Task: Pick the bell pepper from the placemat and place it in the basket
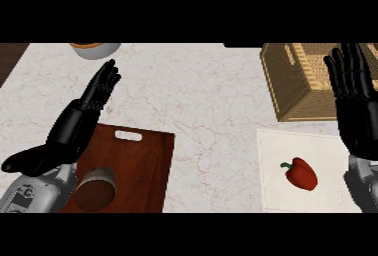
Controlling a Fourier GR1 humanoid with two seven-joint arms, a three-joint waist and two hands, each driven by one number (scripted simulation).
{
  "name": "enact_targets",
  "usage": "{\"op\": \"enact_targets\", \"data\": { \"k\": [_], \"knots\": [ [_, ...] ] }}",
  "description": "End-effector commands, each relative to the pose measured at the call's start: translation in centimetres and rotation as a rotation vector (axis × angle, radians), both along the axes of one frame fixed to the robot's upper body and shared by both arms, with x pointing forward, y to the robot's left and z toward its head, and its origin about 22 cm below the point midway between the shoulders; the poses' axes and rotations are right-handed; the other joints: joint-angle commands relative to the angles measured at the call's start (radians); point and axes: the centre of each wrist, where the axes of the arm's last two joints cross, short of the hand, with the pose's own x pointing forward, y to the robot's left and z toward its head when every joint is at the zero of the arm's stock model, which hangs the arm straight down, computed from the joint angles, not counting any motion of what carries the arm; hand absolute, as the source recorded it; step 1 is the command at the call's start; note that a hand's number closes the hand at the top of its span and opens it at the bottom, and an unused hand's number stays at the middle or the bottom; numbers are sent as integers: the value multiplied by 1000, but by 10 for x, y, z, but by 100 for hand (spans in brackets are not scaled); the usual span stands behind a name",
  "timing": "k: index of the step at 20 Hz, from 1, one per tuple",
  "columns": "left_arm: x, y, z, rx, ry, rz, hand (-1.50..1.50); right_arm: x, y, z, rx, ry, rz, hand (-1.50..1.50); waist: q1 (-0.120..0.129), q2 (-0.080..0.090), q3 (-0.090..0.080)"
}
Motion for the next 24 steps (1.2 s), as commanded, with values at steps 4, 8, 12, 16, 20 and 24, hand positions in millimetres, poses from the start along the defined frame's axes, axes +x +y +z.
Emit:
{"op": "enact_targets", "data": {
  "k": [4,8,12,16,20,24],
  "knots": [
    [1,24,-34,71,205,156,0,1,32,-38,127,155,568,150,96,42,19],
    [-4,38,-59,104,365,215,0,-15,84,-20,301,-76,1027,150,118,42,31],
    [-7,63,-75,124,470,354,0,-34,38,-49,386,-137,1193,-150,1,12,15],
    [5,58,-61,116,502,380,0,-28,-59,-36,153,-134,1080,-150,-21,0,11],
    [0,53,-71,119,497,368,0,-2,-90,40,-316,-180,853,-150,2,2,10],
    [9,62,-67,118,485,387,0,-3,-107,92,-640,-154,874,-150,9,9,10]
  ]
}}
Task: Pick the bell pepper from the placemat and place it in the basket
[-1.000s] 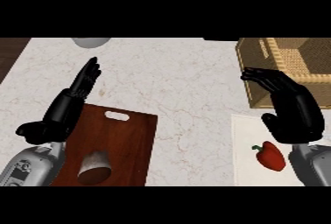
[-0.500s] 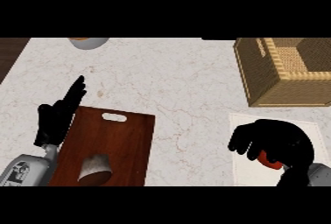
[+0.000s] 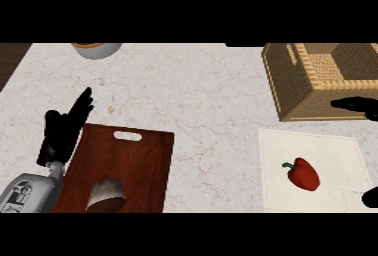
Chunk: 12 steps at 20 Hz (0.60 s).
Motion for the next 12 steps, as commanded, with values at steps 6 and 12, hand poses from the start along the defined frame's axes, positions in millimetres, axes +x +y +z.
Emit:
{"op": "enact_targets", "data": {
  "k": [6,12],
  "knots": [
    [10,0,4,-2,17,-21,0,-4,-17,54,-505,-32,248,-150,27,10,1],
    [10,-11,4,-7,9,-46,0,-8,-31,35,-564,-27,290,-150,43,9,2]
  ]
}}
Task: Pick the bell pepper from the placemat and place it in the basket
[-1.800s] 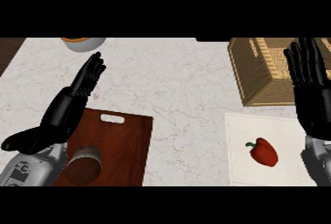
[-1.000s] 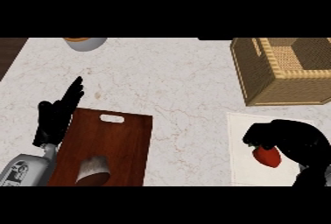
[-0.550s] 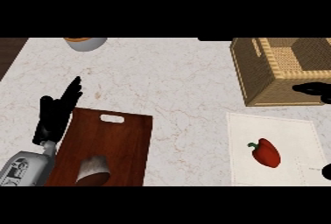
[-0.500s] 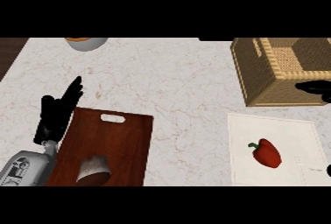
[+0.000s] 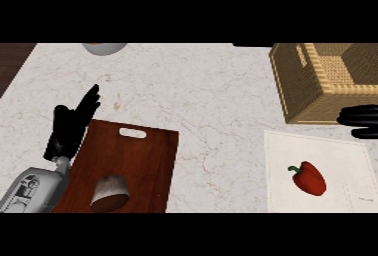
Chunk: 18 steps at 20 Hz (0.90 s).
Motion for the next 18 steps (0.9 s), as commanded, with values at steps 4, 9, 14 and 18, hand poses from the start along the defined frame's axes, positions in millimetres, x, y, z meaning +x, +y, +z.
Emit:
{"op": "enact_targets", "data": {
  "k": [4,9,14,18],
  "knots": [
    [-5,-10,-11,2,4,-6,0,1,-33,-18,-4,128,202,-150,8,-4,-2],
    [1,-5,-3,13,6,-21,0,2,-65,-48,23,97,138,-150,19,1,-2],
    [3,-11,-13,-5,5,-6,0,8,-63,-73,56,70,136,-150,3,-4,-4],
    [14,1,4,4,-7,1,0,18,-58,-91,54,74,134,-150,7,-3,-4]
  ]
}}
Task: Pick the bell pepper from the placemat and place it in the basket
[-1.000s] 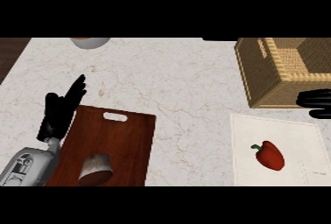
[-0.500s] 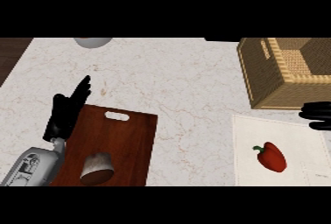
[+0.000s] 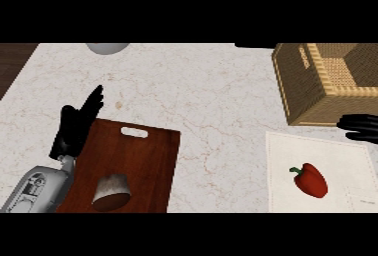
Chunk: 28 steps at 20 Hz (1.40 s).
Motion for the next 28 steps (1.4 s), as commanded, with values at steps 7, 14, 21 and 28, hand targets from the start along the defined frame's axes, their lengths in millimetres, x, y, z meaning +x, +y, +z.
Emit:
{"op": "enact_targets", "data": {
  "k": [7,14,21,28],
  "knots": [
    [-3,4,-1,-4,15,-6,0,13,8,-52,85,148,206,-150,1,-3,-1],
    [3,15,4,4,12,7,0,14,20,-89,79,149,230,-150,-26,-8,-1],
    [0,-4,2,7,15,30,0,28,54,-104,73,147,269,-150,-30,-11,-2],
    [-1,7,3,1,7,40,0,31,71,-115,73,146,265,-150,-37,-13,-3]
  ]
}}
